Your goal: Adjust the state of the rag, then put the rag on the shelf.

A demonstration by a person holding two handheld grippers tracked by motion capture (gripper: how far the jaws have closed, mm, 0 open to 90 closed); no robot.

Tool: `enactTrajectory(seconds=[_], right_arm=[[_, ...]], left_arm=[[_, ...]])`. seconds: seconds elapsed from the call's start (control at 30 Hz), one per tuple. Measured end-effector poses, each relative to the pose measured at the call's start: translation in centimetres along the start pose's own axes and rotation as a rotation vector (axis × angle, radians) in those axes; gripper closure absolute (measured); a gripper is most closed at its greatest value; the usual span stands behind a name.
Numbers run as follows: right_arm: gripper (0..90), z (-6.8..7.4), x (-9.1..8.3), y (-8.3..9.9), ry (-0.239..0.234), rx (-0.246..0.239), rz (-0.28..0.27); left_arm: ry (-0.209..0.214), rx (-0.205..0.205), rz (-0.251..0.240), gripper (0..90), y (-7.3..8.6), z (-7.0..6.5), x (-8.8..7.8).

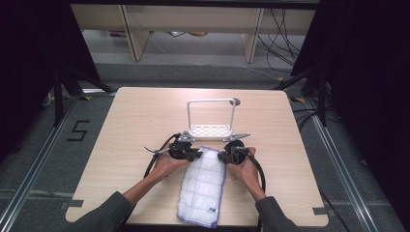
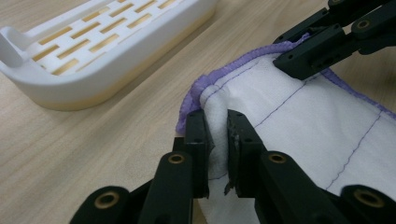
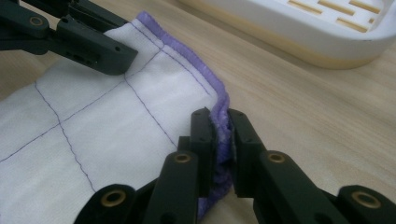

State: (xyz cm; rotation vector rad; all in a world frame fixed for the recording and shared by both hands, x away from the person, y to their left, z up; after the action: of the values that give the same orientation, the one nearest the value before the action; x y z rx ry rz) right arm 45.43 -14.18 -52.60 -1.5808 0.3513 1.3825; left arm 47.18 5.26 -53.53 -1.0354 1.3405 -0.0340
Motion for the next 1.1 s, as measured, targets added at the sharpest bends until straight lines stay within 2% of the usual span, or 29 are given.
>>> enactTrajectory(seconds=[0.1, 0.13, 0.17, 0.2, 0.23, 0.27, 0.3, 0.33, 0.37, 0.4, 0.43, 0.5, 0.53, 0.6, 0.63, 0.67, 0.73, 0.77, 0.93, 1.1], right_arm=[[84.2, 0.0, 0.1, -0.1, 0.012, -0.033, -0.011], [84.4, 0.1, 0.0, -0.1, 0.007, -0.020, -0.005], [84.5, 0.1, 0.1, -0.2, 0.014, -0.033, -0.012], [84.6, 0.1, 0.1, -0.2, 0.015, -0.046, -0.015], [84.7, 0.2, 0.0, -0.3, 0.009, -0.039, -0.013], [84.8, 0.3, -0.1, -0.3, 0.009, -0.038, -0.015], [84.8, 0.3, -0.1, -0.4, 0.018, -0.058, -0.023], [84.8, 0.4, -0.2, -0.5, 0.011, -0.042, -0.034], [84.8, 0.3, -0.4, -0.6, 0.019, -0.062, -0.033], [84.9, 0.3, -0.5, -0.7, 0.014, -0.075, -0.046], [84.9, 0.5, -0.8, -0.8, 0.006, -0.066, -0.046], [84.9, 0.7, -1.1, -1.0, 0.010, -0.079, -0.070], [84.9, 0.9, -1.4, -1.1, 0.003, -0.069, -0.054], [84.9, 1.0, -1.6, -1.3, 0.011, -0.090, -0.065], [84.9, 1.3, -1.6, -1.4, 0.000, -0.069, -0.089], [84.9, 1.3, -2.0, -1.4, 0.007, -0.093, -0.069], [84.9, 1.8, -2.4, -1.5, -0.001, -0.080, -0.082], [85.0, 1.8, -2.6, -1.5, 0.005, -0.096, -0.090], [85.1, 3.0, -3.8, -1.7, 0.009, -0.116, -0.097], [85.1, 3.8, -5.6, -2.0, 0.003, -0.164, -0.150]], left_arm=[[-0.003, 0.007, -0.004, 81.7, 0.1, 0.0, -0.3], [-0.005, 0.015, -0.005, 81.9, 0.1, 0.0, -0.4], [-0.007, 0.014, -0.009, 82.1, 0.1, 0.0, -0.6], [-0.010, 0.029, -0.002, 82.1, 0.1, 0.1, -0.8], [-0.006, 0.011, -0.018, 82.2, 0.0, 0.0, -0.9], [-0.009, 0.019, -0.019, 82.3, 0.0, 0.1, -1.2], [-0.005, 0.014, -0.025, 82.4, 0.0, 0.0, -1.3], [-0.011, 0.029, -0.018, 82.4, 0.0, 0.1, -1.5], [-0.009, 0.013, -0.037, 82.4, -0.1, -0.1, -1.6], [-0.008, 0.034, -0.027, 82.5, -0.1, -0.1, -1.9], [-0.008, 0.019, -0.044, 82.5, -0.2, -0.3, -2.1], [-0.012, 0.024, -0.052, 82.6, -0.3, -0.4, -2.6], [-0.010, 0.023, -0.058, 82.6, -0.3, -0.5, -2.8], [-0.006, 0.016, -0.068, 82.6, -0.4, -0.6, -3.3], [-0.008, 0.020, -0.074, 82.6, -0.4, -0.7, -3.6], [-0.010, 0.021, -0.075, 82.6, -0.4, -0.7, -4.0], [-0.015, 0.026, -0.091, 82.6, -0.4, -0.9, -4.5], [-0.015, 0.032, -0.096, 82.6, -0.4, -1.1, -4.8], [-0.021, 0.048, -0.127, 82.6, -0.5, -2.0, -6.5], [-0.005, 0.055, -0.155, 82.7, -1.1, -2.9, -8.0]])
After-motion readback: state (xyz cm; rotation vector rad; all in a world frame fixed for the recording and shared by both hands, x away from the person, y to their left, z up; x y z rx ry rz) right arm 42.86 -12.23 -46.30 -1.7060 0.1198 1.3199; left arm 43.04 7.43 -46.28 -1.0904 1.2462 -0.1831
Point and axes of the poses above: each handheld gripper's, and its own axes: x roughly forward along the jaws, y roughly out of its underside, z roughly to its left, the point moved 3 cm from there along x, roughly forward along the jaws, and after that the axes turned 12 degrees about z, right-handed, at the moved point
